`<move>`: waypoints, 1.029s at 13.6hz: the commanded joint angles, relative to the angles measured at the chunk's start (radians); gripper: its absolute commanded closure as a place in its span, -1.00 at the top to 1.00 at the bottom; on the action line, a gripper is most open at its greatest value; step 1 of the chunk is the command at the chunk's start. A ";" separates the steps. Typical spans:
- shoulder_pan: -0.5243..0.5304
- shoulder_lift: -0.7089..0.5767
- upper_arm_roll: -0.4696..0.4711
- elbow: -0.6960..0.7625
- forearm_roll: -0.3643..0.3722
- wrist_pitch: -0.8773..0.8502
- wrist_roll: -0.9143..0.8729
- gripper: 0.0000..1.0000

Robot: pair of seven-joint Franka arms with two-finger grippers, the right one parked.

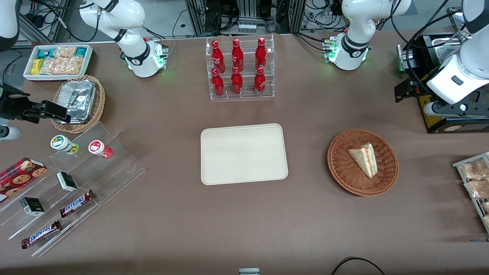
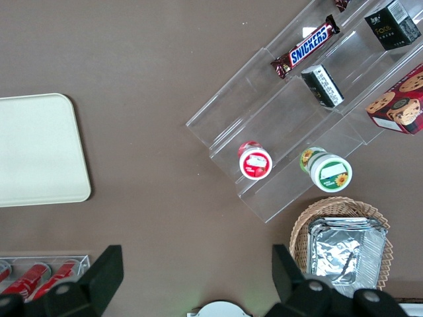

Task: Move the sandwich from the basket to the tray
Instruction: 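Move the left gripper over the wrapped sandwich in the wicker basket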

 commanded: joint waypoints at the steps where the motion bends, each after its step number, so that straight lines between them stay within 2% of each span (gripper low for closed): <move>1: 0.012 -0.006 -0.009 0.008 0.018 0.008 0.016 1.00; 7: 0.012 0.014 -0.010 -0.042 0.017 0.063 0.012 1.00; 14: 0.011 0.045 -0.010 -0.263 0.017 0.310 -0.001 1.00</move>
